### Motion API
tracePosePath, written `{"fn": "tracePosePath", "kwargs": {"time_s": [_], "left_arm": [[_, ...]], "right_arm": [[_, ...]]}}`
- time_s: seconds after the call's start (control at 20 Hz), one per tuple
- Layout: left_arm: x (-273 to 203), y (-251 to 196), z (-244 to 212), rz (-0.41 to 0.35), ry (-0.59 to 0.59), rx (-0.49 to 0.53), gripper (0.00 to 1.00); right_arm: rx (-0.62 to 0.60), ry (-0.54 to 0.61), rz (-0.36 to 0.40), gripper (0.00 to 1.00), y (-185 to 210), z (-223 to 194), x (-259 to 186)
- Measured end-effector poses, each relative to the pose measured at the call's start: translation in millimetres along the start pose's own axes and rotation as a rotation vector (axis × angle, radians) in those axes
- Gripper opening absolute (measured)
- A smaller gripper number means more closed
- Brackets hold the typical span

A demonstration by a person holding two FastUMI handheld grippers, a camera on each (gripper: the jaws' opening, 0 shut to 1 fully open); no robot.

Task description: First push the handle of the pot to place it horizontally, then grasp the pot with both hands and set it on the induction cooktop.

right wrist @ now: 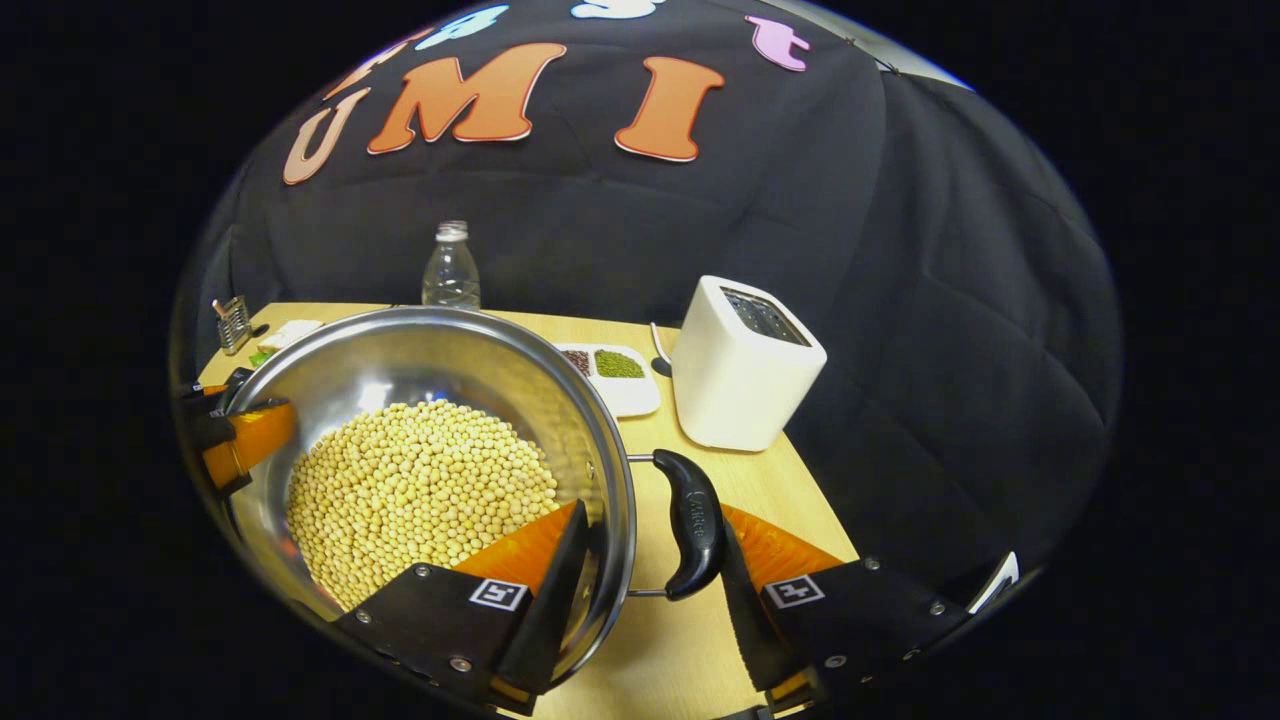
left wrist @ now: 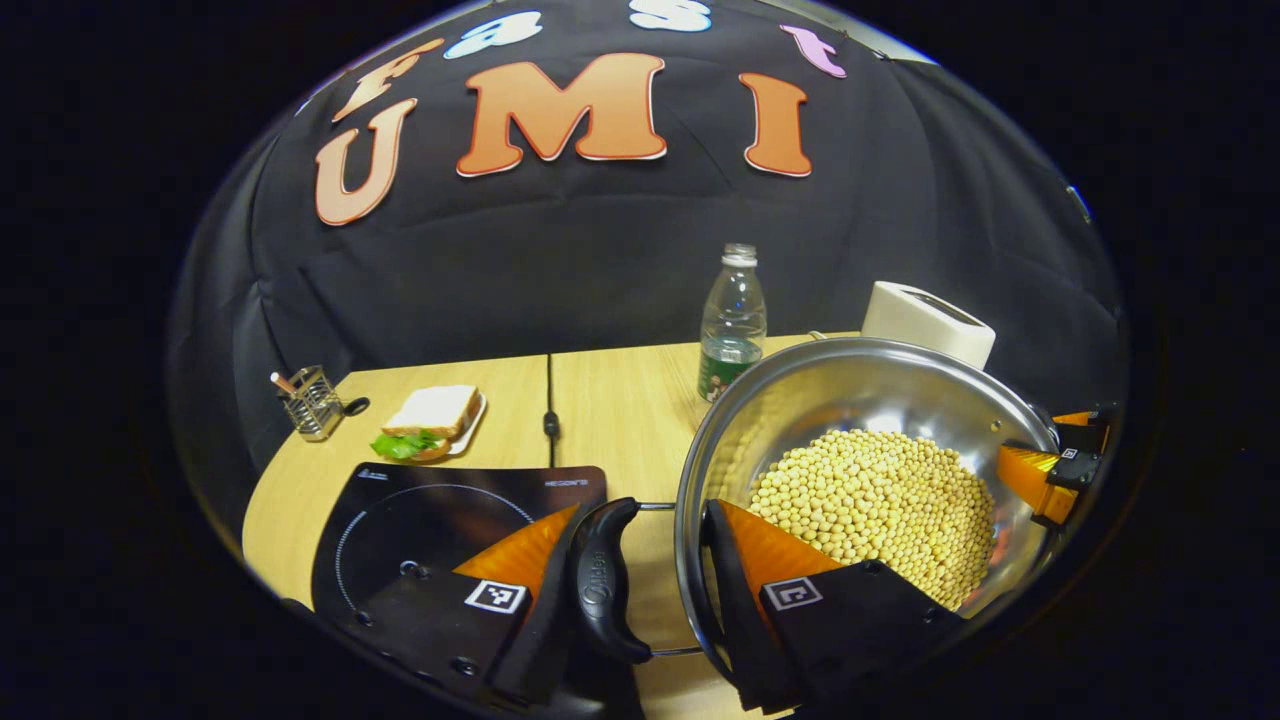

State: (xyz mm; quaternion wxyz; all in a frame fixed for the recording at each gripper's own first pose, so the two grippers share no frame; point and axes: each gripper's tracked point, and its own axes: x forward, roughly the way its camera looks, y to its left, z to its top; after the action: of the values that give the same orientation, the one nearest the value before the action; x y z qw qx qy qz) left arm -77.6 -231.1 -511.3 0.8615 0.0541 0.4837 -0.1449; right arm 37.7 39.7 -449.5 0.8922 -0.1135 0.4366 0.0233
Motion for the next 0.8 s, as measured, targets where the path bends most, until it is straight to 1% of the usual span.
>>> {"fn": "tracePosePath", "kwargs": {"time_s": [0.05, 0.1, 0.15, 0.2, 0.25, 0.3, 0.5, 0.55, 0.6, 0.8], "left_arm": [[-6, 10, 1, 0.011, -0.007, -0.004, 0.68], [-12, 21, 1, 0.023, -0.015, -0.007, 0.71], [-18, 31, 2, 0.035, -0.019, -0.011, 0.75], [-23, 43, 3, 0.046, -0.023, -0.015, 0.68], [-28, 53, 4, 0.058, -0.028, -0.017, 0.72], [-33, 64, 5, 0.071, -0.030, -0.017, 0.68], [-55, 104, 18, 0.117, -0.053, -0.028, 0.69], [-60, 113, 16, 0.128, -0.056, -0.036, 0.68], [-63, 123, 15, 0.139, -0.057, -0.041, 0.71], [-76, 161, 12, 0.183, -0.060, -0.060, 0.71]], "right_arm": [[-0.007, -0.009, 0.009, 0.72, 8, 5, -5], [-0.014, -0.017, 0.018, 0.72, 24, 12, -10], [-0.021, -0.024, 0.028, 0.72, 27, 13, -16], [-0.027, -0.030, 0.040, 0.72, 36, 17, -19], [-0.032, -0.032, 0.052, 0.72, 46, 20, -23], [-0.036, -0.035, 0.064, 0.72, 56, 24, -26], [-0.050, -0.060, 0.104, 0.72, 91, 39, -40], [-0.056, -0.071, 0.113, 0.71, 106, 47, -42], [-0.068, -0.077, 0.123, 0.72, 115, 49, -46], [-0.087, -0.090, 0.159, 0.72, 151, 58, -57]]}}
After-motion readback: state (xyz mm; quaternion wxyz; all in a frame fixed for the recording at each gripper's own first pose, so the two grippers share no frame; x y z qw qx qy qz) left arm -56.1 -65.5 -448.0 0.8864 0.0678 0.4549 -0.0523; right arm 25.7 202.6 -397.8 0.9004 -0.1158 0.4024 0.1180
